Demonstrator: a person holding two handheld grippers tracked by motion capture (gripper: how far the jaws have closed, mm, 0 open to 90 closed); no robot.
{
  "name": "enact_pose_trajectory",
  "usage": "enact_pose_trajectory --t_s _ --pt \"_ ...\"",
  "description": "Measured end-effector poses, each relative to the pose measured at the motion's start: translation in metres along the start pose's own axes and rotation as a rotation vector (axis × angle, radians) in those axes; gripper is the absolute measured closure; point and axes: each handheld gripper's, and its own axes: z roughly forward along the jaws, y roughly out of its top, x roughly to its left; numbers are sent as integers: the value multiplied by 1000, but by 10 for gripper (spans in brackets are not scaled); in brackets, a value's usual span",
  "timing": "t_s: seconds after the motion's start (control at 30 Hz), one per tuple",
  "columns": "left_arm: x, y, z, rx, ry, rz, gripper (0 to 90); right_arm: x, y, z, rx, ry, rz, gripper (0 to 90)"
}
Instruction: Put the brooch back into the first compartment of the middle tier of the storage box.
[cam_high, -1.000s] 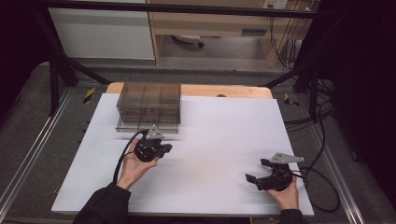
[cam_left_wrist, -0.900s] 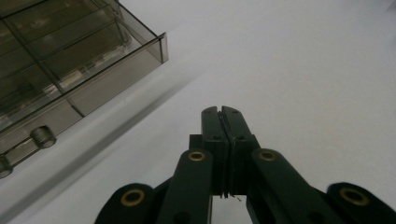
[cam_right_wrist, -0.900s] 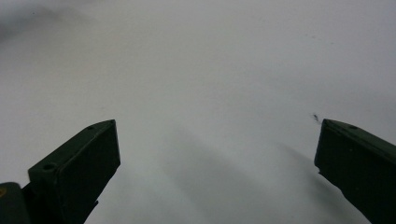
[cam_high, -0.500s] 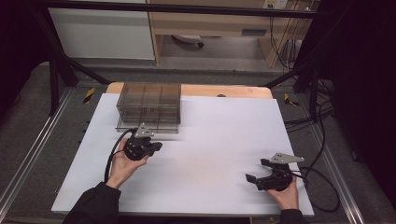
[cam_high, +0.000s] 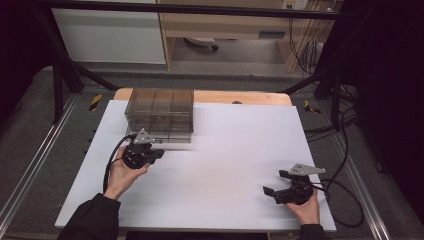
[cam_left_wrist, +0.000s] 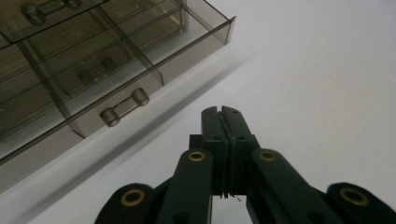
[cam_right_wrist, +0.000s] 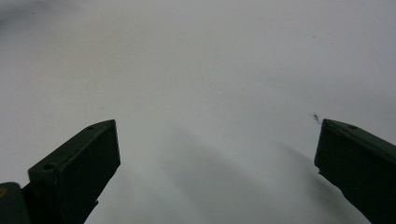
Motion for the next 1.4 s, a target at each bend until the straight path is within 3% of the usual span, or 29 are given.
enact_pose_trajectory --t_s 0.3,0.7,1.4 --pt "16 1 -11 -8 34 -21 888 0 0 0 0 -1 2 5" --pt "39 2 -13 1 69 -64 888 0 0 0 0 -1 1 5" --pt "64 16 -14 3 126 -95 888 0 0 0 1 -2 2 5"
